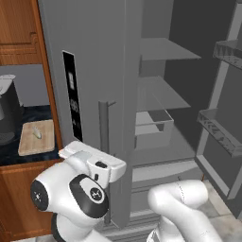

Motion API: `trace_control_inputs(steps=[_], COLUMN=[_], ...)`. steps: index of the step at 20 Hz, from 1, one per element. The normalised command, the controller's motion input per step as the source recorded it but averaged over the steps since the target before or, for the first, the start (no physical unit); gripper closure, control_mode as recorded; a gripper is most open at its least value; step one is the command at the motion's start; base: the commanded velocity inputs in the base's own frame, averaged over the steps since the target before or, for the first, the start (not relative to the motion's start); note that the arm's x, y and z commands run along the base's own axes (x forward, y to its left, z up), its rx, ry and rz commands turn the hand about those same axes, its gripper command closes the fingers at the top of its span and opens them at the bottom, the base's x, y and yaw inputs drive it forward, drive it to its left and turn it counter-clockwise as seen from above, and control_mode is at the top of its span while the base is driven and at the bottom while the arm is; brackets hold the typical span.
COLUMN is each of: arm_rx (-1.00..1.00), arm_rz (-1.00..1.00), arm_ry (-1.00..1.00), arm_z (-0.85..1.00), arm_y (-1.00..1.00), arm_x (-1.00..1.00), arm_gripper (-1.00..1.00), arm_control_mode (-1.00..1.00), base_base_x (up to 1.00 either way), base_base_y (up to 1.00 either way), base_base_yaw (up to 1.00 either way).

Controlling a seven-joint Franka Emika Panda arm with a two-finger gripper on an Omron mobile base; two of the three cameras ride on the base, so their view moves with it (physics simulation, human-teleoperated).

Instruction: Retrieve a lemon from the fridge and place it on the cutting board with the fish.

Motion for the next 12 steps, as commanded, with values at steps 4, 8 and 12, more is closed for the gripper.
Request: trace_control_inputs(steps=[4,8,12], arm_rx=[0.00,0.00,0.00], arm_rz=[-0.06,-0.01,0.00], arm_ry=[-0.02,0.00,0.00], arm_z=[0.00,0.00,0.00], arm_y=[0.53,0.08,0.00], arm_x=[-0.05,-0.01,0.00], arm_gripper=[-1.00,-1.00,-1.00], arm_control_mode=[-1.00,-1.00,-1.00], base_base_x=[0.00,0.00,0.00], base_base_y=[0.00,0.00,0.00], base_base_yaw=[0.00,0.00,0.00])
